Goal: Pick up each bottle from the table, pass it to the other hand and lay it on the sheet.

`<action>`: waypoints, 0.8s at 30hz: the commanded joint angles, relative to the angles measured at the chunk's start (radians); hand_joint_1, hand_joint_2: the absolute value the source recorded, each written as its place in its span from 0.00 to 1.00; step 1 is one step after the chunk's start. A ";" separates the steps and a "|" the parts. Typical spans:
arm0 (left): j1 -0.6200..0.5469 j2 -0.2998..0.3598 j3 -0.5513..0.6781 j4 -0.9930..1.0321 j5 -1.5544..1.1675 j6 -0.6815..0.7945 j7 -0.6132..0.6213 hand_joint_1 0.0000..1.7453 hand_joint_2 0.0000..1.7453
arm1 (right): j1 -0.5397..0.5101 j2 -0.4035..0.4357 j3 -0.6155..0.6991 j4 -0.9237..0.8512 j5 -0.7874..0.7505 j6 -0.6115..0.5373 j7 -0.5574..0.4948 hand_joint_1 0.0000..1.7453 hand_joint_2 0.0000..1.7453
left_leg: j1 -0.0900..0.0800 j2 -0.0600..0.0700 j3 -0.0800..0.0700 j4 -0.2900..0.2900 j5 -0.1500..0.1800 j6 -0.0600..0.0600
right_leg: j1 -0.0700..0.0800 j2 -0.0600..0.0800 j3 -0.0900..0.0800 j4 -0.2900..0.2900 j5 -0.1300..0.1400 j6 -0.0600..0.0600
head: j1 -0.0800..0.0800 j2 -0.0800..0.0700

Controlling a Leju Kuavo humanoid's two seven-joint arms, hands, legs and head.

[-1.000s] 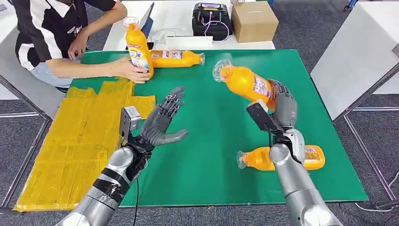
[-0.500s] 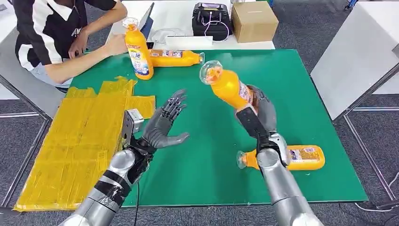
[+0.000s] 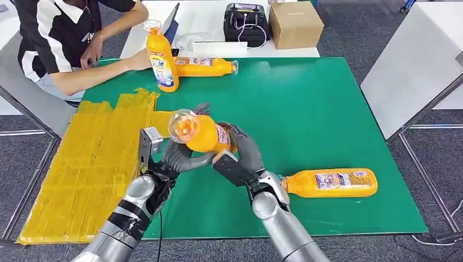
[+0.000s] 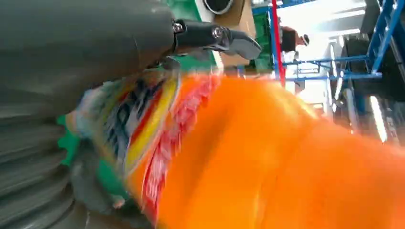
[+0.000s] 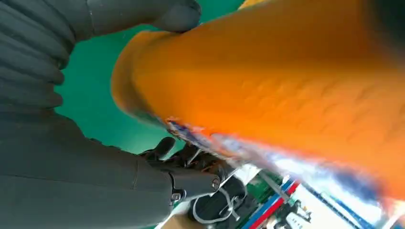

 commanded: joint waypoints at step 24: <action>-0.018 -0.055 0.066 0.019 -0.099 0.141 -0.028 1.00 1.00 | -0.047 0.005 0.144 0.143 -0.005 -0.042 -0.005 1.00 1.00 | 0.001 0.002 0.005 0.000 -0.002 -0.001 | 0.001 0.000 0.005 -0.001 -0.001 0.000 | 0.000 0.000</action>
